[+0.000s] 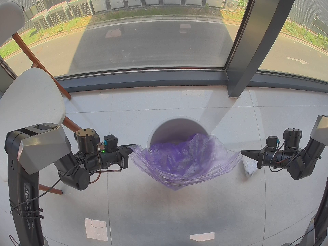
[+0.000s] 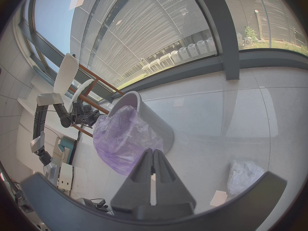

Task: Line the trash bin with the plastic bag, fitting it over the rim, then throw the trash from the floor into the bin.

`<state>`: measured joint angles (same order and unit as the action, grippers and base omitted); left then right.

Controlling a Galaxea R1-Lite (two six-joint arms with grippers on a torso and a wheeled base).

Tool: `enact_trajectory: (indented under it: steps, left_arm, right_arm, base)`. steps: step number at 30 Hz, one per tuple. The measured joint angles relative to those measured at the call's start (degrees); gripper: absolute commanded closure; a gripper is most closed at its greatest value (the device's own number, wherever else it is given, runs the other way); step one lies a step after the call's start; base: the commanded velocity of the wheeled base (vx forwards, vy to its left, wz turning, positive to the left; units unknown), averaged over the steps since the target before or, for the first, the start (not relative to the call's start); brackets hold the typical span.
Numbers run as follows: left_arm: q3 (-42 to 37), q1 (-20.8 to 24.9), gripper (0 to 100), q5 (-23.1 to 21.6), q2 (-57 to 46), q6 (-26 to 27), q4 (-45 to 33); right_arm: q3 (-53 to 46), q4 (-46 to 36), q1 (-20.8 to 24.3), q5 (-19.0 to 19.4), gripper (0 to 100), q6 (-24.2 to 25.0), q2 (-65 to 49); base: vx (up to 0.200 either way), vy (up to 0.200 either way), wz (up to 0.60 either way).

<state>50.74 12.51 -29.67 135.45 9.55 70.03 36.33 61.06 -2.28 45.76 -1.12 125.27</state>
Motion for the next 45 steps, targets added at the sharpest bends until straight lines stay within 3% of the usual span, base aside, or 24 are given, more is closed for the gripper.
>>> enact_trajectory:
  steps: [7, 11, 20, 27, 36, 45]
  left_arm:
    - [-3.55, 2.29, 100, 4.99, -0.06, -6.18, 3.89]
    - [-7.83, 2.65, 100, 6.36, -0.30, -6.84, 6.55]
    - [-11.98, 2.26, 100, 7.29, 0.74, -2.93, 13.71]
    - [-7.89, 0.88, 100, 8.90, 3.25, 0.74, 13.86]
    - [-2.93, 0.72, 100, 11.36, 5.73, 1.34, 13.64]
    - [-4.83, 1.11, 100, 10.61, 6.39, 1.37, 14.02]
  right_arm:
    - [-0.26, 0.05, 0.83, -0.44, 100, 0.00, -0.05]
    - [-0.39, 0.05, 1.01, -0.50, 100, 0.00, -0.11]
    - [-5.08, 2.96, 0.79, -0.69, 100, -4.64, 0.17]
    - [-1.55, 4.62, 0.39, -0.99, 100, -4.53, 2.40]
    - [5.46, 4.33, 0.68, -4.44, 100, -1.55, 4.96]
    - [3.85, 4.66, 0.94, -4.22, 100, -1.19, 5.27]
  base:
    - [0.000, 0.000, 0.00]
    - [0.000, 0.000, 0.00]
    - [0.000, 0.000, 0.00]
    - [0.000, 0.000, 0.00]
    - [0.000, 0.000, 0.00]
    - [0.000, 0.000, 0.00]
